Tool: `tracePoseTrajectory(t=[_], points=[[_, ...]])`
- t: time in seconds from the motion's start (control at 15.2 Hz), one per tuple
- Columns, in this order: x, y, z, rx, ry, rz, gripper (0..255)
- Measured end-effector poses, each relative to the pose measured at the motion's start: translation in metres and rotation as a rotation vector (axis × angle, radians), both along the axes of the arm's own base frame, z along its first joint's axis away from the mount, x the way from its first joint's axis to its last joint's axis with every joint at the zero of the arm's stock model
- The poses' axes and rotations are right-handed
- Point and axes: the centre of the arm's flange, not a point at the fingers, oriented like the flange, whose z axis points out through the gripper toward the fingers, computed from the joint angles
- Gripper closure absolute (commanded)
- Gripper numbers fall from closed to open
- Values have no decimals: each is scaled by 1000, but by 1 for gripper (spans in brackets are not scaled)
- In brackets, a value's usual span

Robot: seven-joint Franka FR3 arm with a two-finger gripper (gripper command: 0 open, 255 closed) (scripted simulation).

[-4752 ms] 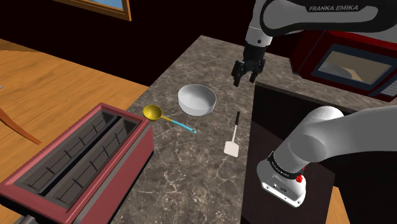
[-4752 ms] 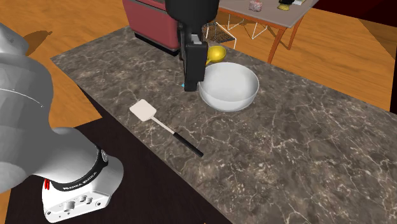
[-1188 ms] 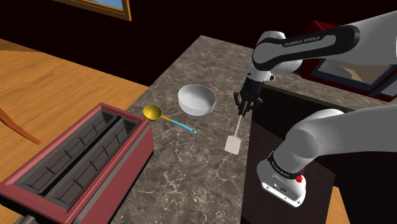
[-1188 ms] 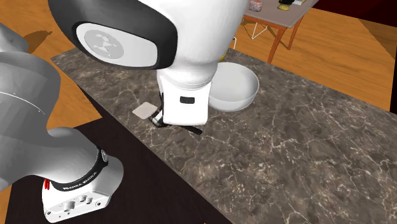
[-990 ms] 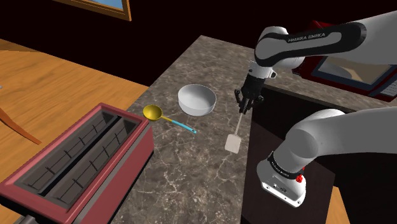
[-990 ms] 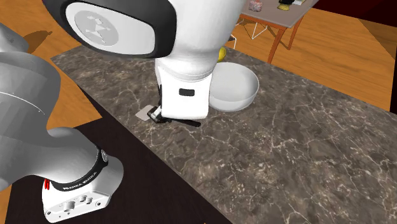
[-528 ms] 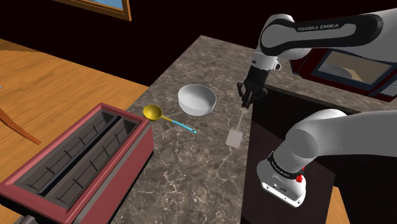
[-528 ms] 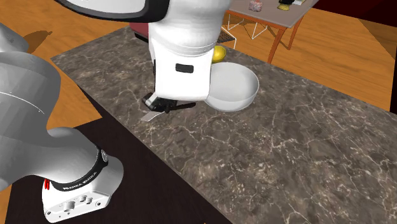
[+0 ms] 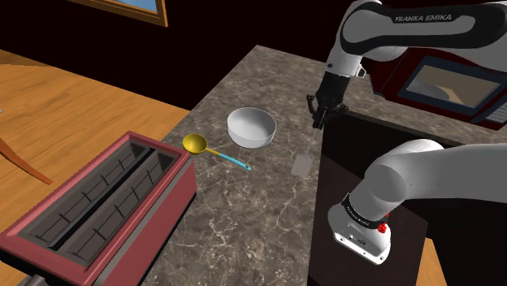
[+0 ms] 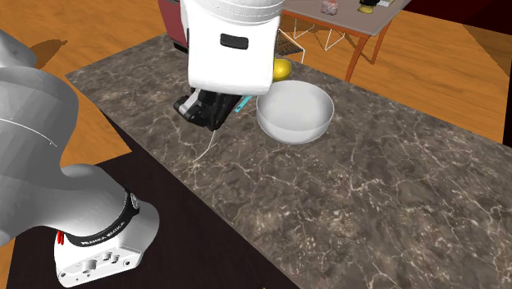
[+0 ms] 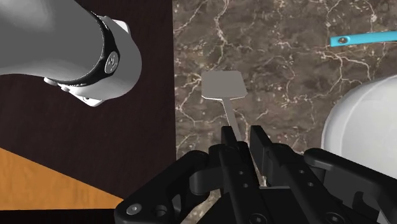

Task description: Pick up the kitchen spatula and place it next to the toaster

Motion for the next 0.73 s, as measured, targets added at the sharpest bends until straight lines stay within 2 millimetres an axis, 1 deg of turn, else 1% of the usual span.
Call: tracePoseTrajectory(t=[0.73], points=[[-1,-1,59,0,0,0,255]])
